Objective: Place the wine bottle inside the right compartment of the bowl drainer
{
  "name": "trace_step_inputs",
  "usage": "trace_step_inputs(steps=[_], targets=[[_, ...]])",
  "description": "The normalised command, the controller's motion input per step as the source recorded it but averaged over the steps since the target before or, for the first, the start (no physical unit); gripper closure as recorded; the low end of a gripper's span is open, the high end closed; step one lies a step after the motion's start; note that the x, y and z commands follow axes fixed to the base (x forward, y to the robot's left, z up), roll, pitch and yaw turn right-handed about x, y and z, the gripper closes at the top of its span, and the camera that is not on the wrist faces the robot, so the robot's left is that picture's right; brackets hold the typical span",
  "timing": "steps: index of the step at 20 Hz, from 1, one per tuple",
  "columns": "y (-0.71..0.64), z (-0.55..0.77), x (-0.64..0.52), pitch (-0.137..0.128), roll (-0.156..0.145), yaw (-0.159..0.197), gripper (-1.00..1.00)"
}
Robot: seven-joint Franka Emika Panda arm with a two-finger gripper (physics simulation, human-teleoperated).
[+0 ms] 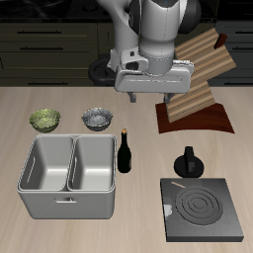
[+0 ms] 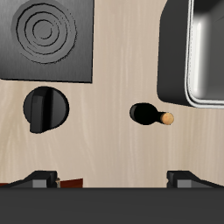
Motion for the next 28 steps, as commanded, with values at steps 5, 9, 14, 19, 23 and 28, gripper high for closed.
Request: trace_step_inputs(steps=[5, 9, 14, 19, 23, 28], targets=[[0.0, -0.17, 0.36, 0.01, -0.003, -0.006, -1.0], [-0.07, -0.1, 0.19, -0.001, -0.006, 0.001, -1.0], [-0.15, -0.08, 0.07, -0.016, -0.015, -0.001, -1.0], [-0.18, -0.14, -0.02, -0.006, 0.004, 0.018, -1.0], [-0.17, -0.19, -0.05, -0.031, 0.003, 0.014, -1.0], [-0.21, -0.08, -0.06, -0.036, -0.007, 0.001, -1.0]])
